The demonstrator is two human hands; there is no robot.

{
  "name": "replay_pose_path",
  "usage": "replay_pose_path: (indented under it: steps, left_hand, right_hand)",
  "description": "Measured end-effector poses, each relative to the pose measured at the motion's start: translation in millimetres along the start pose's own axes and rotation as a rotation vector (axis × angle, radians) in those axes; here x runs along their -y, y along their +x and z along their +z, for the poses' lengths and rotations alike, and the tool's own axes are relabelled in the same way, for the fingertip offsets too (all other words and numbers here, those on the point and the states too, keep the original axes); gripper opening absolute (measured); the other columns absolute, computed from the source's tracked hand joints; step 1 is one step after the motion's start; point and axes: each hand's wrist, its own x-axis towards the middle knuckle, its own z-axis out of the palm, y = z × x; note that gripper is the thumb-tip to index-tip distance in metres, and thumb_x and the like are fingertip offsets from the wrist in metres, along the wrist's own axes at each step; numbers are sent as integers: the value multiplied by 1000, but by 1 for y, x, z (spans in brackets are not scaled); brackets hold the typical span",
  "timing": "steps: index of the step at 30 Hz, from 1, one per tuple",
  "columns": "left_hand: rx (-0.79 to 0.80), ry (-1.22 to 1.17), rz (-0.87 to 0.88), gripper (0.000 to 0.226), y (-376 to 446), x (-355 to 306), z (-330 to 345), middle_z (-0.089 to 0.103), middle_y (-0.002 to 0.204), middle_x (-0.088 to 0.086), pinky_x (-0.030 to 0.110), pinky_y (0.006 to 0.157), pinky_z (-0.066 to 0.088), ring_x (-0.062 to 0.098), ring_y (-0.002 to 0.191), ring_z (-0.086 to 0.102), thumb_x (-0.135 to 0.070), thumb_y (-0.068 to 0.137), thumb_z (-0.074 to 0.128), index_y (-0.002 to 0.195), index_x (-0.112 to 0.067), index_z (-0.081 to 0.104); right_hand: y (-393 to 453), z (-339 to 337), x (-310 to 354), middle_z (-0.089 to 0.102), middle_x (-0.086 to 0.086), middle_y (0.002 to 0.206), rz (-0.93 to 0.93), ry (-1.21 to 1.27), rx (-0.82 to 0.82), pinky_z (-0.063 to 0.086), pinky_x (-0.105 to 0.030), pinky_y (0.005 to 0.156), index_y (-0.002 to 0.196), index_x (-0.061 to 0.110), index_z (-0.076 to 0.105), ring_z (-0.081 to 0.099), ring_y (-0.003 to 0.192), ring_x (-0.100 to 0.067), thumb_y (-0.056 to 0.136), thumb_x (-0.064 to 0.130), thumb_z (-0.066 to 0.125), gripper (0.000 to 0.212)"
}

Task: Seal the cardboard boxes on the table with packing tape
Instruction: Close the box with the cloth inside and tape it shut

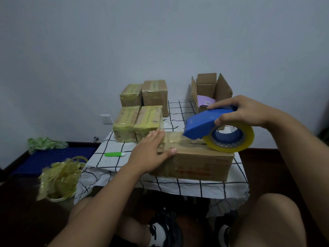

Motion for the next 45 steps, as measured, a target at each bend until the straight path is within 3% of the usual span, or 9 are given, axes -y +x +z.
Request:
replay_pose_path:
  steps: [7, 11, 14, 20, 26, 29, 33, 40, 45]
  left_hand:
    - [-134, 235, 40, 100, -4, -4, 11, 4, 164, 0, 33, 120, -4, 14, 151, -1, -81, 81, -5, 157, -18, 8]
    - [-188, 184, 18, 90, -12, -12, 20, 14, 164, 3, 30, 119, 2, 16, 151, 9, -74, 89, 7, 157, -15, 12]
    - [-221, 120, 12, 81, -13, -11, 19, 30, 158, 3, 35, 121, 17, 18, 145, 27, -73, 91, 20, 148, -16, 32]
    - [-248, 196, 42, 83, -17, -12, 19, 34, 156, 2, 36, 119, 14, 18, 145, 26, -72, 91, 6, 137, -18, 50]
    - [-226, 193, 23, 86, -23, -15, 21, 38, 155, 0, 29, 118, 8, 15, 144, 31, -71, 91, 1, 149, -20, 39]
    - [-233, 205, 29, 78, -23, -15, 20, 49, 147, 5, 35, 116, 21, 21, 137, 41, -68, 94, 9, 134, -19, 56]
    - [-238, 205, 19, 72, -25, -17, 21, 61, 126, 6, 38, 97, 45, 24, 116, 56, -66, 97, 20, 128, -16, 62]
    - [-219, 319, 92, 61, -22, -4, 17, 68, 112, 13, 39, 79, 53, 32, 96, 65, -57, 95, 32, 120, -15, 69]
    - [-274, 326, 102, 56, -27, 27, 1, 65, 123, 11, 42, 85, 52, 30, 107, 61, -52, 94, 38, 119, -13, 69]
  right_hand:
    - [-2, 6, -2, 59, 15, 111, 0, -57, -26, 44, -23, 79, 124, 37, 66, 60, 95, -10, 85, 33, 75, 41]
    - [-4, 8, -6, 59, 13, 113, 10, -36, -48, 44, -24, 80, 125, 36, 66, 60, 96, -10, 85, 32, 75, 41]
    - [-2, 10, -8, 61, 10, 113, 8, -35, -55, 45, -24, 80, 127, 34, 66, 61, 96, -11, 86, 32, 74, 42]
    - [3, 13, -7, 59, 15, 113, 9, -59, -50, 47, -28, 86, 126, 36, 66, 60, 97, -10, 85, 36, 76, 42]
    - [3, 12, -9, 60, 12, 114, 15, -41, -68, 45, -26, 83, 127, 33, 66, 60, 97, -10, 86, 34, 75, 42]
    - [4, 15, -9, 60, 13, 114, 9, -46, -72, 45, -26, 84, 127, 34, 66, 60, 97, -9, 86, 33, 74, 41]
    - [3, 16, -10, 60, 13, 114, 10, -47, -85, 45, -26, 83, 127, 34, 66, 60, 97, -8, 86, 36, 75, 42]
    - [4, 19, 3, 59, 8, 118, 7, -63, -75, 46, -28, 90, 128, 33, 64, 59, 100, -9, 85, 35, 74, 44]
    - [22, 34, 29, 57, 23, 108, -63, -101, -50, 42, -20, 84, 131, 35, 62, 57, 95, 1, 84, 39, 75, 49]
